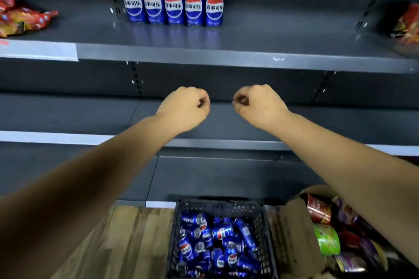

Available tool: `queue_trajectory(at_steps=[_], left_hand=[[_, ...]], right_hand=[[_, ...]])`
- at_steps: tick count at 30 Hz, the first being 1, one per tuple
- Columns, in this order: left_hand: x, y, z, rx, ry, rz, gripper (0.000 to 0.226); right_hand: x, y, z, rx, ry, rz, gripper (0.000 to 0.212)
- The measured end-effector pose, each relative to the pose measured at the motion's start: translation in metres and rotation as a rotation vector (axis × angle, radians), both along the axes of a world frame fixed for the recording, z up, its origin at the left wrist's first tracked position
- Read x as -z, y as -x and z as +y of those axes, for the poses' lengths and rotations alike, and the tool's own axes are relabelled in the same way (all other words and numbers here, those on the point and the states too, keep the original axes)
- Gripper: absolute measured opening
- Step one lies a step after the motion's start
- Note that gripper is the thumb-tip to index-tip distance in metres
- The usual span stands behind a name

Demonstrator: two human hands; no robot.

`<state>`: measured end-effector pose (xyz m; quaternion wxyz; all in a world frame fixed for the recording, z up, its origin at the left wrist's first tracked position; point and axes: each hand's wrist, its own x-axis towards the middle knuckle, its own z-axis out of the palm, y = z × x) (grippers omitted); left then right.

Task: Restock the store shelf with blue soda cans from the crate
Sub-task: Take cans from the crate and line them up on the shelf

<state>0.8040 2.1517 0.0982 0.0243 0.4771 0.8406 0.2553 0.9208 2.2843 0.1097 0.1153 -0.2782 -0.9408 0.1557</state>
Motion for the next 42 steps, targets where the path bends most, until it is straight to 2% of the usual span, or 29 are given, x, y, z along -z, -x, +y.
queue_trajectory(at_steps=[6,11,19,26,32,38,42], left_hand=[[0.050,-0.035,-0.008,0.040,0.065,-0.038,0.018],[0.094,-0.055,-0.006,0.064,0.121,-0.058,0.017],[0.194,-0.075,0.013,0.003,0.228,-0.184,0.019],[0.317,-0.086,0.019,-0.043,0.315,-0.251,0.021],[0.451,-0.069,0.020,-0.139,0.367,-0.312,0.022],[0.602,-0.073,0.034,-0.099,0.395,-0.368,0.020],[0.679,-0.069,0.053,-0.057,0.365,-0.352,0.022]], right_hand=[[0.043,-0.027,-0.023,-0.093,0.027,-0.063,0.024],[0.086,-0.048,-0.018,-0.151,0.145,-0.045,0.024],[0.199,-0.076,0.010,-0.157,0.332,0.002,0.018],[0.323,-0.095,0.024,-0.112,0.435,-0.050,0.014],[0.451,-0.104,0.027,-0.031,0.502,-0.060,0.013],[0.604,-0.099,0.039,-0.009,0.537,-0.090,0.016],[0.686,-0.087,0.052,-0.007,0.502,-0.078,0.020]])
